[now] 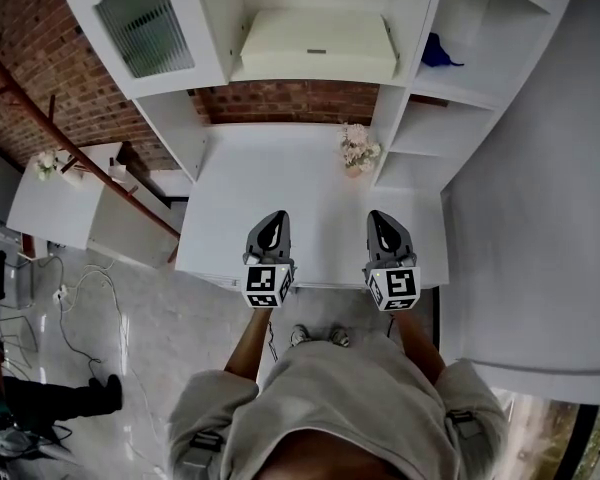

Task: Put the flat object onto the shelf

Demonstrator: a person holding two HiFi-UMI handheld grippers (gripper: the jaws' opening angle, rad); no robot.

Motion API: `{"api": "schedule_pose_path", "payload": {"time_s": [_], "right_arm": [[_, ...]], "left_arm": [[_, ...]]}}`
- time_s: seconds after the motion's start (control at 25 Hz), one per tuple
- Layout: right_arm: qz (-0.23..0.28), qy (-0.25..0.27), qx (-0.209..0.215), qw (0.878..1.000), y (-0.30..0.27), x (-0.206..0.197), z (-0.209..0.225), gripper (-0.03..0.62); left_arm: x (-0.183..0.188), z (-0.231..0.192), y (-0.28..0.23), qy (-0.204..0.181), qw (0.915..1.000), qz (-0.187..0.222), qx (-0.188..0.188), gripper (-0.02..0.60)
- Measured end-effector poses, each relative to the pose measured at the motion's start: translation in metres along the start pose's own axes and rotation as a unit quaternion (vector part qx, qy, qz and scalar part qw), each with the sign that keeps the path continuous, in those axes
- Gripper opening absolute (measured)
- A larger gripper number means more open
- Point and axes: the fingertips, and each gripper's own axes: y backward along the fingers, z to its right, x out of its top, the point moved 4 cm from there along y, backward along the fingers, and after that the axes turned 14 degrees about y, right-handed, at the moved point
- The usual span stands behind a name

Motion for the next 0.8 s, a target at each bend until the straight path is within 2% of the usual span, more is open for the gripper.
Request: {"api": "schedule_pose_path", "payload": {"time_s": [0.2, 0.36, 0.56, 0.8], "right_arm": [[-0.017, -0.007, 0.002, 1.0, 0.027, -0.017, -0.011, 0.029], [-0.035, -0.029, -0.007, 0.999, 0.047, -0.032, -0.019, 0.029], [-0.052, -0.031, -0.011, 0.998, 0.06, -0.043, -0.019, 0.029], [-0.052, -0.031, -0.006, 0.998, 0.062, -0.042, -0.022, 0.029]], "left_arm": [[-0.013, 0.003, 0.02, 0.015, 0.9999, 0.005, -0.001, 0.017], [-0.026, 0.002, 0.037, 0.03, 0.9995, 0.0, 0.013, 0.017], [-0.036, -0.007, 0.048, 0.02, 0.9992, -0.017, 0.031, 0.017], [-0.034, -0.016, 0.054, 0.029, 0.9985, -0.014, 0.045, 0.017]]}}
